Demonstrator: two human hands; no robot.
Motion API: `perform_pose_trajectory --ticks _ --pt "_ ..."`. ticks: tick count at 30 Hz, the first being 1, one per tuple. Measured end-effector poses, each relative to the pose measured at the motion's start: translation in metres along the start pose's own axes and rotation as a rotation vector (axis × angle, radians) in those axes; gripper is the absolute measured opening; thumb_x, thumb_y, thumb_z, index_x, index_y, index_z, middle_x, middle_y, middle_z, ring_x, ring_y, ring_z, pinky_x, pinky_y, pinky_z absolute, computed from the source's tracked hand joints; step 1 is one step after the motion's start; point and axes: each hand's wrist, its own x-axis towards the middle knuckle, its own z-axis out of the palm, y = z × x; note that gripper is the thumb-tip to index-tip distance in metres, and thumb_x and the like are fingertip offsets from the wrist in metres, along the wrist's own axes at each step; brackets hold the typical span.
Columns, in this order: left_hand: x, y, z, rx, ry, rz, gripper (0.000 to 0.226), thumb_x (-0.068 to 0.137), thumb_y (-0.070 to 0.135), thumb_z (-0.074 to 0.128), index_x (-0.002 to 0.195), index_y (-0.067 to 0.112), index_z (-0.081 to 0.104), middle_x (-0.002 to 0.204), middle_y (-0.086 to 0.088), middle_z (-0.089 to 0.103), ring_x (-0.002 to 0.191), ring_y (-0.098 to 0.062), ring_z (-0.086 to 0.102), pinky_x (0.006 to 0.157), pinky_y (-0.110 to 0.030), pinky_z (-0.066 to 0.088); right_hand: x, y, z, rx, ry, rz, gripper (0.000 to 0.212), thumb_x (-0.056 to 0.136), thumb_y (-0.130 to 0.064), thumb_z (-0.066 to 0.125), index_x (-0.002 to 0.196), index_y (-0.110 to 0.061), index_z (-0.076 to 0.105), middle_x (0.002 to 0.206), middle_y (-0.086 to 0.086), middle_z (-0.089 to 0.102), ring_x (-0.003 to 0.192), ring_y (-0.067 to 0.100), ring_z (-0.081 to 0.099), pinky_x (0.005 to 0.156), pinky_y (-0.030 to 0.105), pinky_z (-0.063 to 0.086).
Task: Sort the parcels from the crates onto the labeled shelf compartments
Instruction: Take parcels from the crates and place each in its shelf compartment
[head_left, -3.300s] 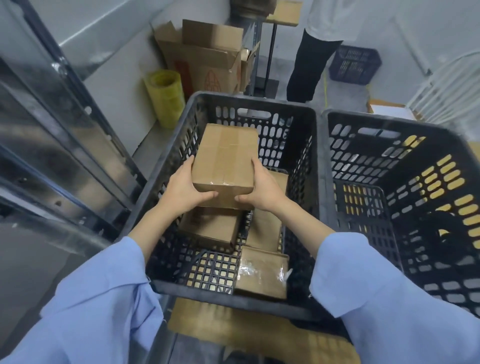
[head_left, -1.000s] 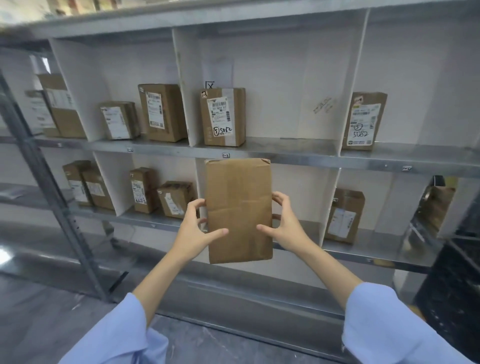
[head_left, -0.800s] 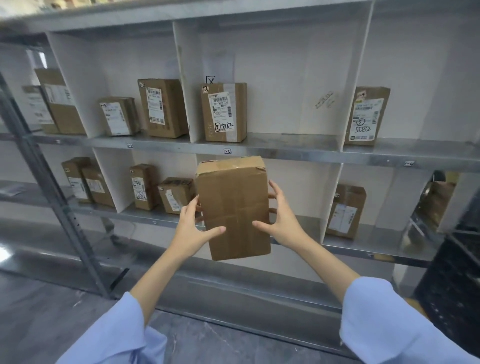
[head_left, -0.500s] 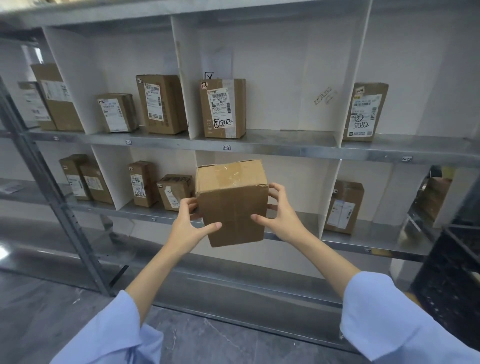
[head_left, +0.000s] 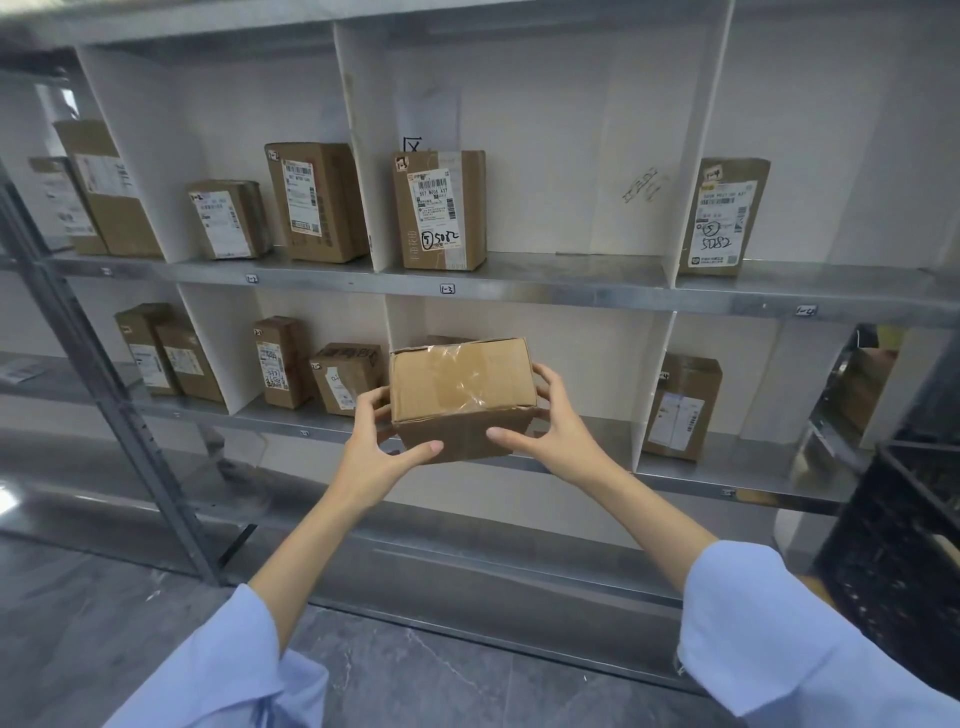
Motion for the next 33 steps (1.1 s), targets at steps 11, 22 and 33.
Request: perform_pose_trajectory --ticks 11,22,33 --pt "-0.005 -0.005 -0.003 -0.048 0.073 -0.012 0.08 0.077 0.028 0.08 0.139 0.025 0.028 0.137 0.005 0.04 0.12 -0.011 0.044 0.092 -0.018 0.04 -0.002 0.004 0.002 0.112 -0.074 0.02 0.077 0.09 -0.037 0.069 0.148 -0.037 0.019 0.152 -0.004 0.037 0.131 0.009 0.043 0.098 0.016 0.039" --pt "-0.015 -0.023 -0.039 -0.001 0.14 0.007 0.093 0.075 0.019 0.083 0.15 0.024 0.029 0.151 0.003 0.03 0.13 -0.011 0.038 0.104 -0.026 0.038 0.012 -0.006 0.043 -0.027 -0.121 -0.134 0.1 0.077 0.0 0.081 0.154 -0.019 0.021 0.154 -0.004 0.022 0.134 0.009 0.033 0.09 0.0 0.038" --pt "-0.019 -0.051 -0.098 -0.148 0.186 0.031 0.086 0.071 0.02 0.084 0.143 0.022 0.036 0.145 0.009 0.044 0.135 -0.009 0.042 0.088 -0.005 0.044 0.034 -0.021 0.101 -0.006 -0.193 -0.149 0.098 0.074 0.003 0.081 0.147 -0.022 0.021 0.131 -0.028 0.037 0.121 -0.011 0.045 0.09 0.003 0.04"
